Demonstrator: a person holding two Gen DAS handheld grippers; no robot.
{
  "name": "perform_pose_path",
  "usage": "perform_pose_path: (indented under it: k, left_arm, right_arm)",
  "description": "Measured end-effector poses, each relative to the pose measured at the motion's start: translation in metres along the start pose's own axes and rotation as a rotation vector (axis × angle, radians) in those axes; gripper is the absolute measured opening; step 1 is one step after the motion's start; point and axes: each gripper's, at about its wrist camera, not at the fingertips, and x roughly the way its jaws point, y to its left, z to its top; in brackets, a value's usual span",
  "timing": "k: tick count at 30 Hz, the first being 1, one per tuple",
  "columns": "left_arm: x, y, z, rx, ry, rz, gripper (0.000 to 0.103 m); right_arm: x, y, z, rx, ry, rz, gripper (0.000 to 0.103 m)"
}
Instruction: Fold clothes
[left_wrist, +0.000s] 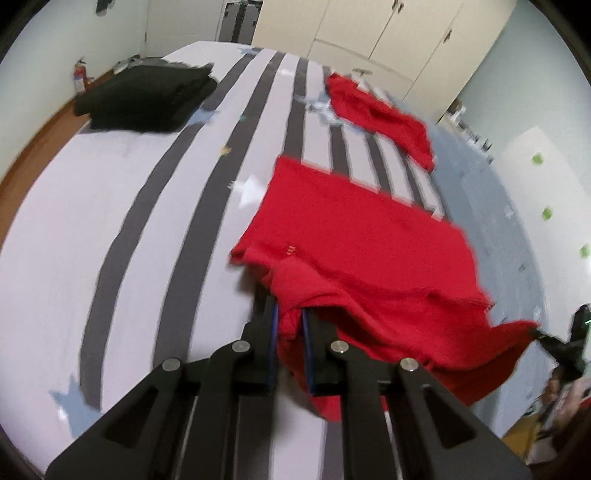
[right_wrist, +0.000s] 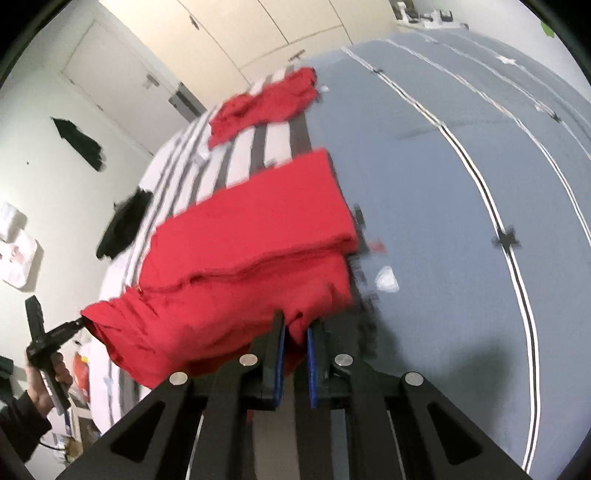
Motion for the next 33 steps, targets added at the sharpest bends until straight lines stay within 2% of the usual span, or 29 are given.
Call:
perform_pose_path:
  k: [4,5,9,13,15,18,21,26,29,31,33]
  left_arm:
    - [0.025,-0.011,0.044,0.002,0.020,-0.044,0.009]
    - [0.022,-0.008,0.042,0.015,0.023,-0.044,0.009]
    - [0.065,-0.018,0.082,0.050,0.039,-0.017,0.009]
    - [0.104,0.002,0.100,0.016,0.078,0.049,0.009]
    - [0.121,0.017,0.104,-0.031,0.096,0.074,0.009]
    - [0.142,0.028,0.106,-0.053,0.129,0.101,0.009]
    - [0.163,0.027,0.104,-0.003,0.169,0.150,0.009]
    - [0.183,0.031,0.105,0.001,0.211,0.171,0.010]
    - [0.172,0.028,0.106,-0.013,0.160,0.176,0.017]
    - [0.158,0.026,0.106,-0.016,0.104,0.167,0.022]
    - [0.143,0.022,0.101,-0.013,0.051,0.185,0.033]
  right_arm:
    - [0.025,0.008,0.051,-0.003,0.017,0.010,0.009]
    - [0.035,0.008,0.064,0.008,0.024,0.008,0.009]
    - [0.083,0.000,0.111,0.034,0.047,0.040,0.009]
    - [0.123,-0.018,0.145,0.076,0.057,0.022,0.009]
    - [0.136,-0.031,0.159,0.123,0.056,0.010,0.009]
    - [0.152,-0.044,0.170,0.138,0.058,-0.025,0.009]
    - [0.174,-0.047,0.169,0.101,0.101,-0.068,0.009]
    - [0.194,-0.051,0.166,0.085,0.111,-0.099,0.010]
    - [0.197,-0.046,0.164,0.046,0.114,-0.117,0.016]
    - [0.193,-0.042,0.163,0.013,0.109,-0.130,0.028]
    - [0.179,-0.041,0.163,-0.003,0.073,-0.158,0.032]
